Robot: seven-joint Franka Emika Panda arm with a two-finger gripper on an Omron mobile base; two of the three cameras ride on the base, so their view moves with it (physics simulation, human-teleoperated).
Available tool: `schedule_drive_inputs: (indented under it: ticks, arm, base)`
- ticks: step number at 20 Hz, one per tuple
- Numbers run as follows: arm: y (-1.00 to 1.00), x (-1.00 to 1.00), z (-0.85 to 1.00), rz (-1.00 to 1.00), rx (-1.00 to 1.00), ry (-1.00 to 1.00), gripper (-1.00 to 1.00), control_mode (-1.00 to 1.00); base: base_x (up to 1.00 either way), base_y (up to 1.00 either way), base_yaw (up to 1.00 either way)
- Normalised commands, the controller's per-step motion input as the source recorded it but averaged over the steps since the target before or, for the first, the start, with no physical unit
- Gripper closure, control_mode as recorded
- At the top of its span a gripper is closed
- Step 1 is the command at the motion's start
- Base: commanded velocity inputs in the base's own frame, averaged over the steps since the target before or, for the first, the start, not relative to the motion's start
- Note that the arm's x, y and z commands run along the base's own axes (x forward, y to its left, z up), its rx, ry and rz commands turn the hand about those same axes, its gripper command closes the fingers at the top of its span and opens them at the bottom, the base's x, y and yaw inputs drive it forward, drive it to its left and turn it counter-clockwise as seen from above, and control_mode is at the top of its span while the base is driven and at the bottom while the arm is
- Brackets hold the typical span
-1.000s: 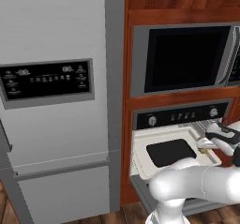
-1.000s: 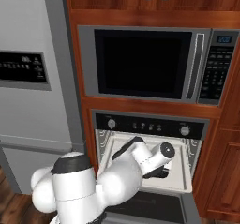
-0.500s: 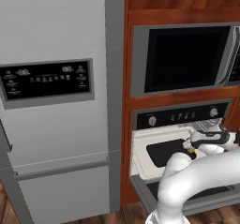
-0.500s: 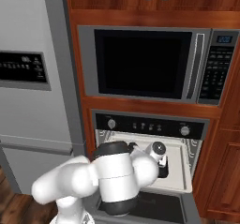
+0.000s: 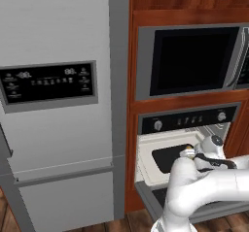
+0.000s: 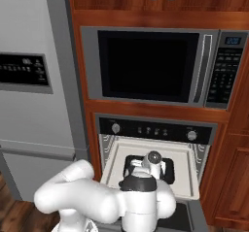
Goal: Place the potato on the rack of the oven.
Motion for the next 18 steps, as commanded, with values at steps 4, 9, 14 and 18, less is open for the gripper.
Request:
schedule_drive_inputs:
  ticks: [4, 9, 14, 18]
  arm:
    - [0.00, 0.22, -0.33, -0.03, 0.00, 0.00, 1.00, -1.00]
    - [-0.05, 0.15, -0.27, -0.01, 0.00, 0.00, 1.00, -1.00]
    - [-0.12, 0.19, -0.22, -0.01, 0.00, 0.00, 1.00, -1.00]
    - [-0.16, 0.18, -0.22, 0.00, 0.00, 0.00, 1.00, -1.00]
  base:
    - [0.00, 0.00, 0.00]
    - [0.00, 0.00, 0.00]
    - [0.00, 0.00, 0.00]
    - [0.00, 0.00, 0.00]
